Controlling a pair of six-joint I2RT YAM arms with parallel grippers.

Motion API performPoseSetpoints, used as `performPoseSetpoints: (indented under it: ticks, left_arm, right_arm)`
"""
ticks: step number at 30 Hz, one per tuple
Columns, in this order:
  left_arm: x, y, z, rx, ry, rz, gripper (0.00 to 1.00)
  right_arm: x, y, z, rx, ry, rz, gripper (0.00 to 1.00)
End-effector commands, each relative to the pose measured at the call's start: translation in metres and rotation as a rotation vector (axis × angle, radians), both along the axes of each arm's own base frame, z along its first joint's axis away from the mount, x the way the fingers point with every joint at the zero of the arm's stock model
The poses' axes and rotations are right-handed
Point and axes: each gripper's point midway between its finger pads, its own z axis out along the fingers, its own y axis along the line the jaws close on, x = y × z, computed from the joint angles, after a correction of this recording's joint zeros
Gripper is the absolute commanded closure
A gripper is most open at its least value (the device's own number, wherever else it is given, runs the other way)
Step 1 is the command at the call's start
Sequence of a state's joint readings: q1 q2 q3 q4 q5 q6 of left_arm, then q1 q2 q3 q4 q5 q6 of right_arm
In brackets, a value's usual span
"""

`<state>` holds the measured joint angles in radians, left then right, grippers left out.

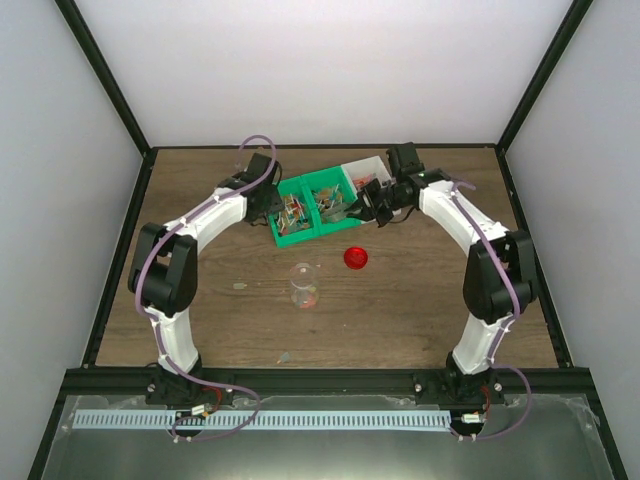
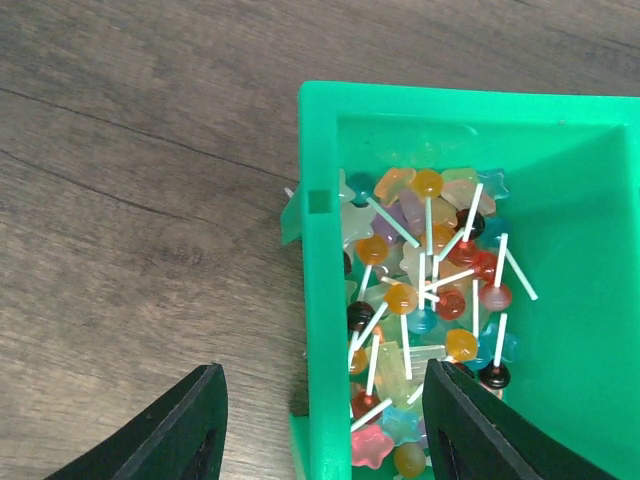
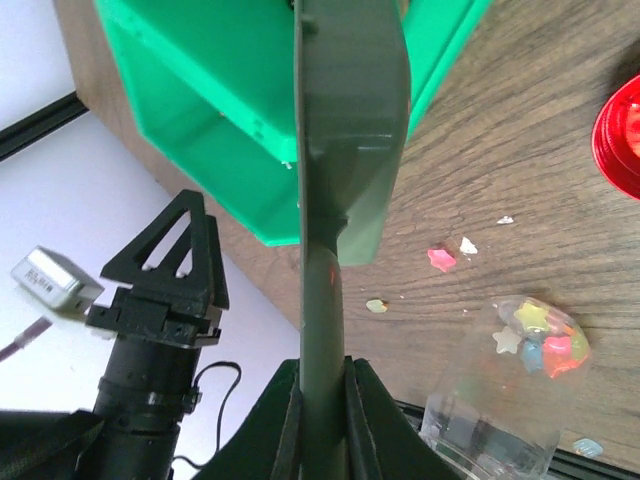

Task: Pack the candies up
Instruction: Scoop the fake candies from the storage box.

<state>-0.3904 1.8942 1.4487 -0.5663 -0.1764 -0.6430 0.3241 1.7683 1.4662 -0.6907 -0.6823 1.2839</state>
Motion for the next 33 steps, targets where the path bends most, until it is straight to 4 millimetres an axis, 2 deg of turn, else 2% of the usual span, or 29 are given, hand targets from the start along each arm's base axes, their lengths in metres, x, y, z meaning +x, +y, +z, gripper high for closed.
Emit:
performPoseSetpoints:
  ticks: [1, 5, 8, 11, 14, 18, 23, 30, 33]
  left_arm:
    - [-0.007, 0.009, -0.011, 0.026, 0.043, 0.029, 0.45]
    - [-0.006, 0.005, -0.02, 0.016, 0.078, 0.034, 0.46]
    - [-0.009, 0.005, -0.035, 0.021, 0.118, 0.038, 0.5]
    - [-0.014, 0.004, -0.047, 0.015, 0.139, 0.038, 0.59]
    - [-0.017, 0.004, -0.056, 0.018, 0.156, 0.036, 0.68]
    - [-0.013, -0.001, -0.059, 0.0, 0.146, 0.028, 0.84]
    - [-0.007, -0.004, -0.061, -0.021, 0.146, 0.052, 0.96]
    - [-0.007, 0.001, -0.068, 0.026, 0.184, 0.059, 0.96]
    - [-0.008, 0.003, -0.069, 0.046, 0.194, 0.055, 0.96]
  right_arm:
    - [0.0, 0.004, -0.019, 0.021, 0.103, -0.022, 0.99]
    - [0.001, 0.002, -0.026, 0.0, 0.118, -0.039, 0.99]
    - [0.004, -0.001, -0.03, -0.017, 0.122, -0.055, 0.99]
    - [0.005, -0.003, -0.032, -0.038, 0.14, -0.059, 0.99]
    - [0.004, 0.003, -0.033, -0.028, 0.19, -0.013, 0.99]
    - [0.013, -0.002, -0.03, -0.123, 0.204, 0.037, 0.99]
    - [0.008, -0.004, -0.023, -0.126, 0.243, 0.017, 0.99]
    - [0.0, 0.0, -0.017, -0.088, 0.289, 0.012, 0.99]
    - [-0.006, 0.001, -0.021, -0.084, 0.337, 0.017, 0.99]
